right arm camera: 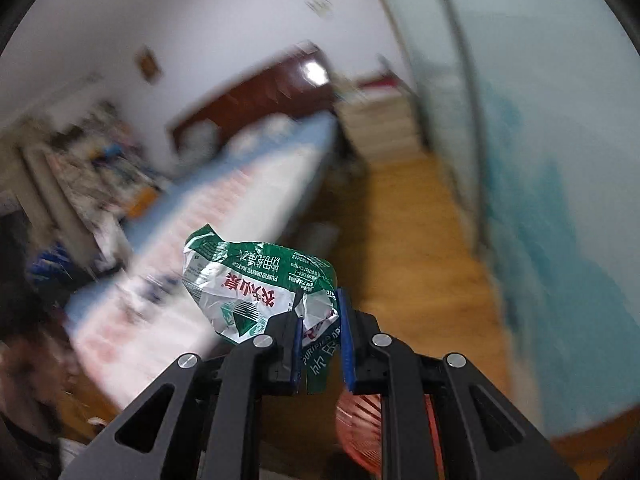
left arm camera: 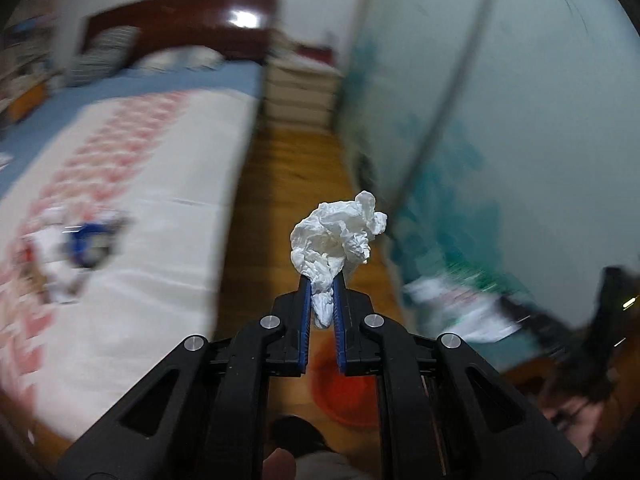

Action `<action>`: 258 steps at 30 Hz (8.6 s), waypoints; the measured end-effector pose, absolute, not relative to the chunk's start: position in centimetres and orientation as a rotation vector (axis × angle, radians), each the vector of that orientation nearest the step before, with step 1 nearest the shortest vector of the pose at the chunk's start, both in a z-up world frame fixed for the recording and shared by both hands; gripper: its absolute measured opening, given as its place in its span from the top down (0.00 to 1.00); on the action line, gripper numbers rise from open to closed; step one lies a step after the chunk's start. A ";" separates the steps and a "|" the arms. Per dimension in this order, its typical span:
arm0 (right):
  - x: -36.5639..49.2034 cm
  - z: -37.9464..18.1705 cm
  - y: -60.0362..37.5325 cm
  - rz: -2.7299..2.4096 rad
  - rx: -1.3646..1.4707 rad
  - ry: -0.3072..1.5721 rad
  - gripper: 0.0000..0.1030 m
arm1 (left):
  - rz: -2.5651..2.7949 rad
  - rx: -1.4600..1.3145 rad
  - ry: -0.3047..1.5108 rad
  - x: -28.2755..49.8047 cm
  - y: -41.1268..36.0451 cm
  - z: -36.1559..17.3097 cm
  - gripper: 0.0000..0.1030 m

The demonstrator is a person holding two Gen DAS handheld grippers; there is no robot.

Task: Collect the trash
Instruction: 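Carry bag and tissue to the red wastebasket and open both tools, then move both tools back over the trash on the bed, then grasp the red snack wrapper with the right tool while the left tool grasps white tissue, then carry wrapper and tissue to the red wastebasket and open both tools, then move both tools back over the trash on the bed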

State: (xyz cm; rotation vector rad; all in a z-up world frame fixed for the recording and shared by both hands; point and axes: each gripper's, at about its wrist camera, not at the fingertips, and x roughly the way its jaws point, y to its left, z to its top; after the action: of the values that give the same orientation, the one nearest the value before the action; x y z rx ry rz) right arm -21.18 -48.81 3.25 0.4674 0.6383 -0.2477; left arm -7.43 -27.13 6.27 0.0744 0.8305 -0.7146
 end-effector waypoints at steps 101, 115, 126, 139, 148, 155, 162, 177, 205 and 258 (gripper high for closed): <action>19.9 -5.2 -5.1 0.290 0.026 0.840 0.18 | -0.015 -0.062 0.779 3.2 7.7 -0.6 0.24; 20.9 -3.8 -7.4 0.375 0.170 0.825 0.89 | -0.036 -0.133 0.888 6.1 8.1 -2.3 0.24; 19.3 -3.5 -14.1 0.348 0.361 0.886 0.96 | -0.062 -0.325 1.072 10.1 6.2 -8.3 0.23; 17.2 -1.6 -20.4 0.320 0.426 0.830 0.96 | -0.024 -0.280 1.060 11.0 2.0 -8.2 0.21; 17.0 -1.7 -21.4 0.329 0.468 0.832 0.96 | -0.033 -0.190 1.013 12.0 -0.7 -7.9 0.28; 17.1 -1.8 -21.9 0.335 0.458 0.844 0.96 | -0.013 -0.309 1.076 13.1 1.7 -10.7 0.87; 17.1 -1.7 -22.9 0.320 0.475 0.839 0.96 | -0.064 -0.377 1.057 11.7 2.9 -9.4 0.89; 15.8 -0.9 -23.0 0.320 0.486 0.796 0.96 | -0.178 -0.385 1.010 7.9 2.0 -6.0 0.89; -23.8 -2.9 -51.1 -0.461 0.370 0.713 0.96 | -0.860 0.180 1.039 -7.0 -37.7 -4.8 0.89; -12.6 0.2 -44.0 -0.389 0.280 0.612 0.23 | -0.557 0.138 0.848 -2.9 -24.9 -1.5 0.35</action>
State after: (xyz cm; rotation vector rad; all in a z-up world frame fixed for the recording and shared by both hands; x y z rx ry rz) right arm -12.61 -43.96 0.17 0.2802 0.6117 -0.3892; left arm -2.95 -24.87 -1.45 0.1380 0.8484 -0.5569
